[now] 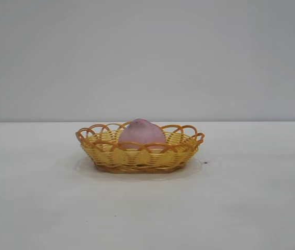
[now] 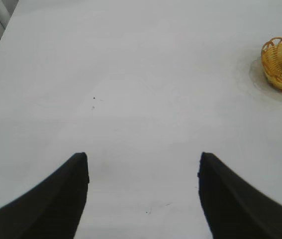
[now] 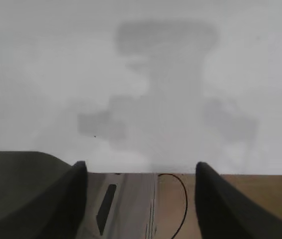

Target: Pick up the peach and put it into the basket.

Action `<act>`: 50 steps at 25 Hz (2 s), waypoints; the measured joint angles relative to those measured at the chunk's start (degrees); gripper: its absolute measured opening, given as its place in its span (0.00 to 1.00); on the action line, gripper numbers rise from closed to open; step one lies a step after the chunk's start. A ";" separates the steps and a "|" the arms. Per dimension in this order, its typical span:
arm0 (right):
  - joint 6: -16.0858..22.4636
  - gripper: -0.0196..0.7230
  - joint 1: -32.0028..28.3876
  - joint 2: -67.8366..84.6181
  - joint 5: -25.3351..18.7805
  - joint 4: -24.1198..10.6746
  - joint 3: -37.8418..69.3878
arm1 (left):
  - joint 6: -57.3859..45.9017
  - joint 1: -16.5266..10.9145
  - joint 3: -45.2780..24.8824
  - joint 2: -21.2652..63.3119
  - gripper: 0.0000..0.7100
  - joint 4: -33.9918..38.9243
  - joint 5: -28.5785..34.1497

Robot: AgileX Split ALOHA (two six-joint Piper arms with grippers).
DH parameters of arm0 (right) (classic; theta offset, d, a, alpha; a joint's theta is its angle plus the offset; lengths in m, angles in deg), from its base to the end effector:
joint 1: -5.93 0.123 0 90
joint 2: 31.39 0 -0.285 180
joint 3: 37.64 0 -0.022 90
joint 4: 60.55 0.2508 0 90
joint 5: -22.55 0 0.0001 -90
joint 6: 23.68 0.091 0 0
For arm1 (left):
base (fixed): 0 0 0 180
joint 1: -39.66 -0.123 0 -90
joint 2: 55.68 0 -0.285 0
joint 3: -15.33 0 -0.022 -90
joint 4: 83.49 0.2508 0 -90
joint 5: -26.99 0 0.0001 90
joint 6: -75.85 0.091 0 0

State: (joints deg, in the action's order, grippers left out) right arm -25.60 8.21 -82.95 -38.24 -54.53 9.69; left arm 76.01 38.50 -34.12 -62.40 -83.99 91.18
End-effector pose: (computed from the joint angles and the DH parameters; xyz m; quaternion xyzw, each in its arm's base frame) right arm 0.1052 0.0125 0.2443 -0.0189 0.9829 0.0502 0.1760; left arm -0.0085 -0.0009 0.2682 -0.0073 0.8676 0.0014 0.4973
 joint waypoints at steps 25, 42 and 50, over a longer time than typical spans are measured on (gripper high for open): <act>-0.14 0.63 0.00 44.20 -4.26 -1.56 1.92 | 0.00 0.00 0.00 0.00 0.59 0.00 0.00; -0.14 0.63 0.00 44.72 -4.39 -1.65 1.92 | 0.00 0.00 0.00 0.00 0.59 0.00 0.00; -0.14 0.63 0.00 44.72 -4.39 -1.65 1.92 | 0.00 0.00 0.00 0.00 0.59 0.00 0.00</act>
State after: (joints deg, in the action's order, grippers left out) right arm -25.74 8.21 -38.23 -42.63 -56.18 11.61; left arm 76.01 38.50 -34.12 -62.40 -83.99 91.18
